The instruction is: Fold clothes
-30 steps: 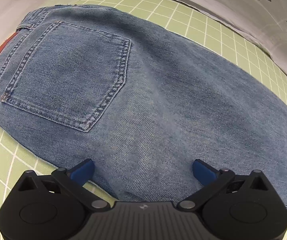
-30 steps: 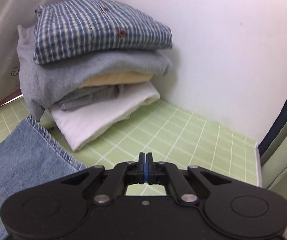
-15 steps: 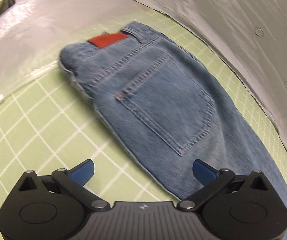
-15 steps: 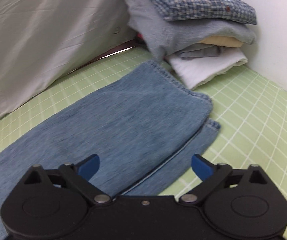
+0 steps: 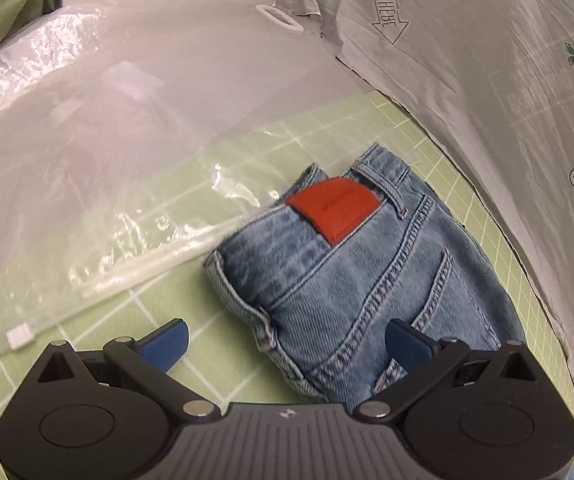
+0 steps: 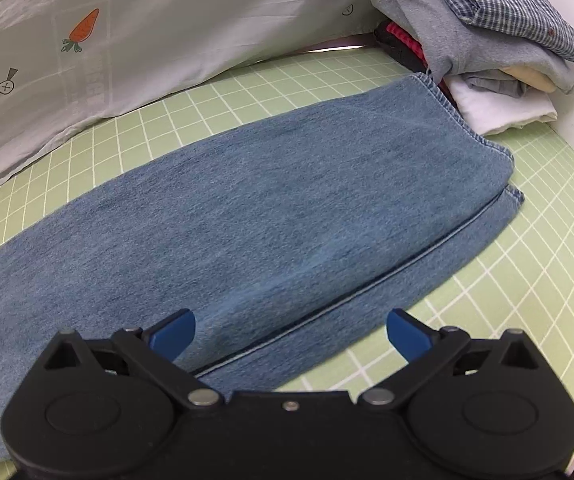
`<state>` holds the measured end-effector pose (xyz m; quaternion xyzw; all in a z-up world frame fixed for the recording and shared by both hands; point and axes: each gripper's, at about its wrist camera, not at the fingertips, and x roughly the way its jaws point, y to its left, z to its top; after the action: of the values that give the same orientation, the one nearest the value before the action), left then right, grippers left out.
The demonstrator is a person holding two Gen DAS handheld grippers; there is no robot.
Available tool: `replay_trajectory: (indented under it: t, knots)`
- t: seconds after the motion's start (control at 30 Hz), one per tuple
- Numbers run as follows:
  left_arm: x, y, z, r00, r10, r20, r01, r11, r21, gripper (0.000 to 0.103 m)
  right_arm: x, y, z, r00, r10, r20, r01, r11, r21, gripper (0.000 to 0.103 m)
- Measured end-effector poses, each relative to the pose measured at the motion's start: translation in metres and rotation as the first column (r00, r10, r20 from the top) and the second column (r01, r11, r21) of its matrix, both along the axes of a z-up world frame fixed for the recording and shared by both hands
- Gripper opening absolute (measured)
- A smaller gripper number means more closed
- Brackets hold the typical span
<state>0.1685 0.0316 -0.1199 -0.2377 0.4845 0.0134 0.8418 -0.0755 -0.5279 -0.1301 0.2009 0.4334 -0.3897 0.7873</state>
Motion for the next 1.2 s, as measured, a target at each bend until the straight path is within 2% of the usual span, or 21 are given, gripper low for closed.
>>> replay_trajectory:
  t: [0.1, 0.17, 0.27, 0.3, 0.33, 0.4, 0.43, 0.5, 0.63, 0.73, 0.83, 0.97, 1.07, 1.1, 1.17, 1.2]
  knots:
    - [0.011, -0.004, -0.003, 0.999, -0.037, 0.025, 0.036, 0.999, 0.01, 0.102, 0.004, 0.011, -0.001, 1.0, -0.024, 0.003, 0.024, 1.0, 0.006, 0.103]
    - [0.017, -0.008, -0.002, 0.998, -0.055, 0.031, 0.054, 0.998, 0.04, 0.097, 0.005, 0.017, -0.001, 0.999, -0.043, 0.011, 0.043, 0.999, 0.024, 0.103]
    - [0.026, -0.012, 0.0, 0.996, -0.083, 0.037, 0.079, 0.993, 0.092, 0.074, -0.001, 0.019, -0.001, 0.997, -0.041, 0.067, 0.034, 0.995, 0.095, 0.103]
    - [0.029, -0.012, 0.001, 0.996, -0.078, 0.035, 0.075, 0.994, 0.08, 0.062, -0.005, 0.018, -0.002, 0.995, -0.043, 0.091, 0.032, 0.993, 0.114, 0.103]
    - [0.031, -0.011, 0.002, 0.998, -0.059, 0.034, 0.057, 0.996, 0.07, 0.044, -0.01, 0.015, -0.002, 0.992, -0.057, 0.11, 0.043, 0.991, 0.128, 0.103]
    - [0.035, -0.009, 0.009, 0.998, -0.045, 0.034, 0.043, 0.997, 0.058, 0.027, -0.02, 0.006, -0.003, 0.986, -0.104, 0.128, 0.085, 0.986, 0.146, 0.103]
    - [0.036, -0.009, 0.016, 0.997, -0.052, 0.053, 0.049, 0.998, 0.05, 0.024, -0.027, 0.0, -0.003, 0.982, -0.134, 0.132, 0.113, 0.982, 0.151, 0.103]
    - [0.031, -0.017, 0.039, 0.989, -0.067, 0.129, 0.062, 0.997, 0.044, 0.023, -0.04, -0.012, -0.002, 0.977, -0.162, 0.137, 0.143, 0.98, 0.14, 0.103]
    - [0.009, -0.062, 0.089, 0.955, -0.14, 0.262, 0.127, 0.99, 0.067, 0.022, -0.065, -0.041, 0.0, 0.981, -0.13, 0.146, 0.114, 0.987, 0.115, 0.103]
    - [-0.01, -0.112, 0.112, 0.923, -0.214, 0.32, 0.195, 0.977, 0.092, 0.021, -0.084, -0.062, 0.0, 0.98, -0.115, 0.162, 0.099, 0.99, 0.101, 0.103]
    - [-0.03, -0.167, 0.12, 0.899, -0.265, 0.349, 0.247, 0.964, 0.096, 0.021, -0.104, -0.084, -0.001, 0.975, -0.123, 0.184, 0.104, 0.988, 0.112, 0.103]
    - [-0.053, -0.243, 0.109, 0.876, -0.341, 0.342, 0.337, 0.939, 0.073, 0.019, -0.121, -0.115, -0.005, 0.97, -0.123, 0.21, 0.093, 0.985, 0.143, 0.103]
    - [-0.068, -0.299, 0.081, 0.862, -0.417, 0.289, 0.418, 0.906, 0.062, 0.017, -0.128, -0.137, -0.01, 0.966, -0.131, 0.221, 0.102, 0.985, 0.141, 0.103]
    - [-0.073, -0.319, 0.068, 0.854, -0.452, 0.258, 0.449, 0.89, 0.074, 0.017, -0.13, -0.145, -0.012, 0.964, -0.138, 0.226, 0.107, 0.984, 0.143, 0.103]
    - [-0.083, -0.358, 0.034, 0.819, -0.547, 0.173, 0.537, 0.837, 0.103, 0.017, -0.133, -0.163, -0.019, 0.961, -0.154, 0.231, 0.122, 0.982, 0.146, 0.103]
    - [-0.086, -0.372, 0.018, 0.812, -0.57, 0.126, 0.561, 0.821, 0.1, 0.017, -0.134, -0.171, -0.023, 0.959, -0.165, 0.228, 0.134, 0.98, 0.148, 0.103]
